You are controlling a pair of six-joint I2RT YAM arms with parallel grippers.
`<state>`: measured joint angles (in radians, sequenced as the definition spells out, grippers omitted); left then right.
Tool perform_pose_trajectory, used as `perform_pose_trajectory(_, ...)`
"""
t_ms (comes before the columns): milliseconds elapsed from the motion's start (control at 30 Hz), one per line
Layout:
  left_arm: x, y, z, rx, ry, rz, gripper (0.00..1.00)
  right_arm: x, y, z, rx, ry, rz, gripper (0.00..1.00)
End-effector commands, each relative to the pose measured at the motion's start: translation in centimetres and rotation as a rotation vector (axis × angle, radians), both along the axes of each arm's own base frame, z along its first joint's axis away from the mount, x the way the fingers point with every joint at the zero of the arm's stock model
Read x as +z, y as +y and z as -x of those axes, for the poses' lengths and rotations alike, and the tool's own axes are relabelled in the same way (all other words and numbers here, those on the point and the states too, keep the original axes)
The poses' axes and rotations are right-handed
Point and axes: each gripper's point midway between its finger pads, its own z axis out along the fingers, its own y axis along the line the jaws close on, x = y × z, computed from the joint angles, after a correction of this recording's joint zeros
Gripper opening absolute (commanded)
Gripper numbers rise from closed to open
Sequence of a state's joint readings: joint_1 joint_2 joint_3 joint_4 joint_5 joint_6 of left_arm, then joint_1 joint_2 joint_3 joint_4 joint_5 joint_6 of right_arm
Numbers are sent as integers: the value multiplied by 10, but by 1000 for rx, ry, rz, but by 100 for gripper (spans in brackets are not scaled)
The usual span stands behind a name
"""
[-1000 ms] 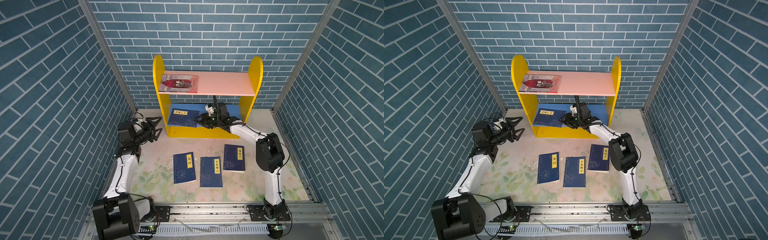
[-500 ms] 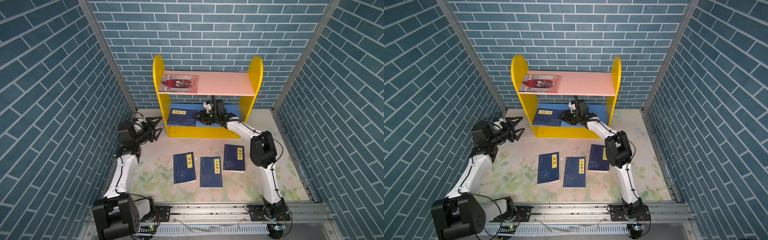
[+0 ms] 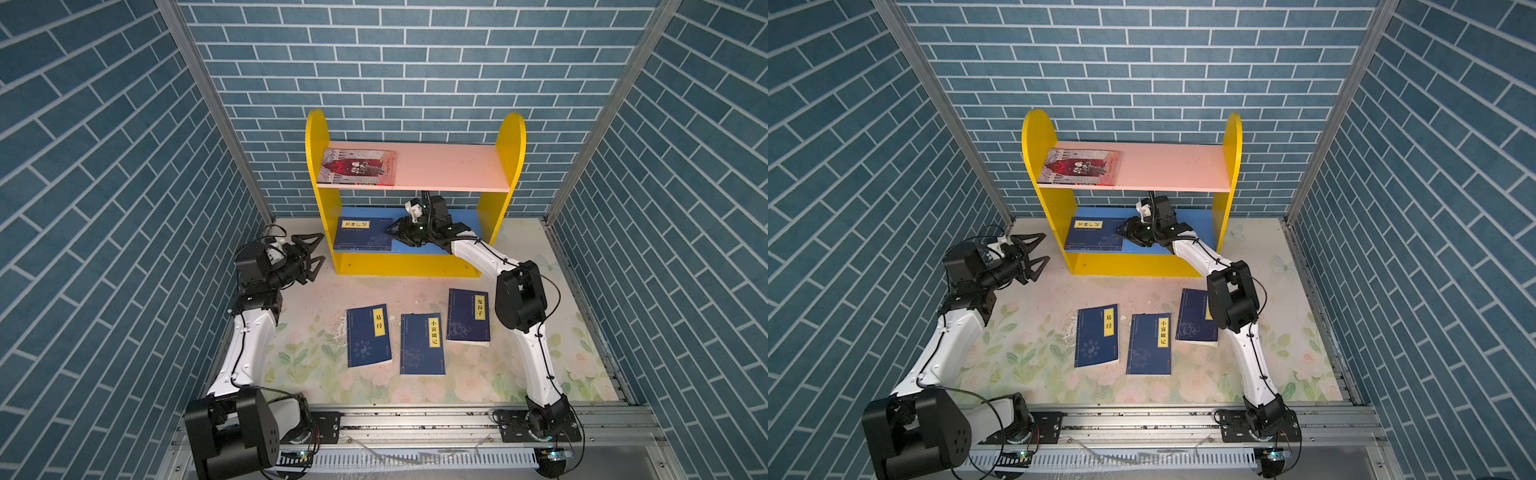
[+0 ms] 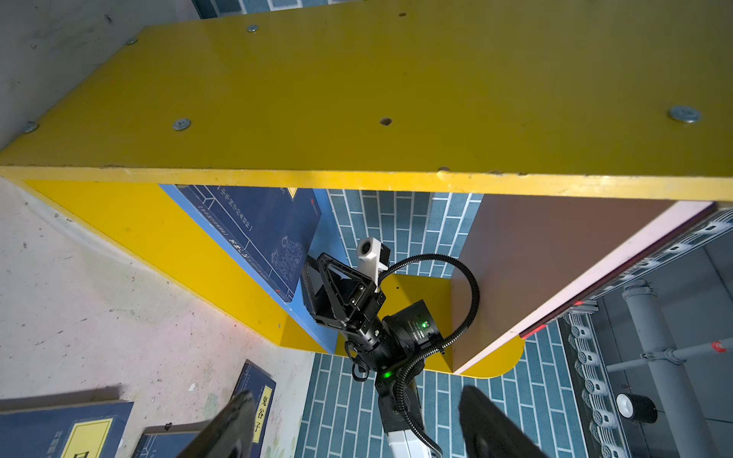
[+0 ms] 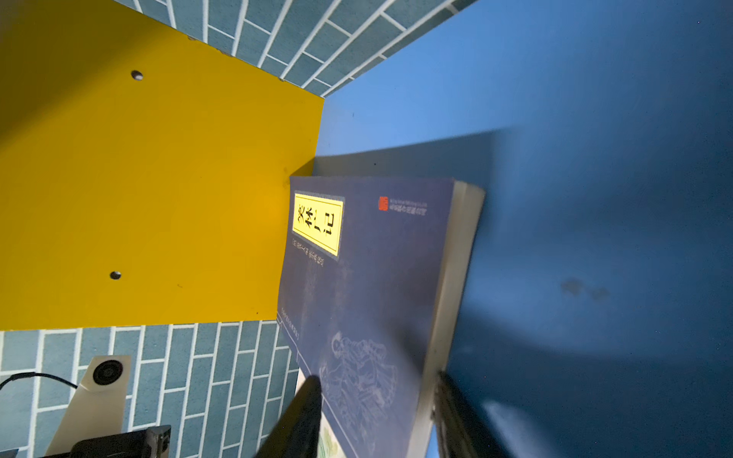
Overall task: Stacking books/files
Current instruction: Move the book to the bookshelf.
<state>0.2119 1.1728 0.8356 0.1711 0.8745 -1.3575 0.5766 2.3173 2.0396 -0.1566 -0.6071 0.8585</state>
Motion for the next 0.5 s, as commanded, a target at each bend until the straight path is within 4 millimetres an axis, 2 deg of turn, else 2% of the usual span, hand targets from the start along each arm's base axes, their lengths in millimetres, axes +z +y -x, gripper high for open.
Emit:
perform_pose_trajectory(0,4,3,-1,5,-24,-9,83,-8,6,3,25,16,2,47)
perform_pose_trajectory(167,0,3,1,-1,-12,-17,83,-7,-6,0,-25,-8,43,49)
perform_pose_trajectory(300,-3,0,7,-49,-31,-134,91,10,-25,-1,-98,-62,97,53)
perform_pose_trajectory(333,-8,0,11,-69,-35,-219,92,9,-30,0,-109,-63,108,55)
perform_pose_trajectory(367,-15,2,17,-83,-22,-316,94,31,-36,4,-121,-90,94,56)
perform_pose_trajectory(467,-45,15,42,-94,116,-508,96,48,-50,15,-141,-105,93,57)
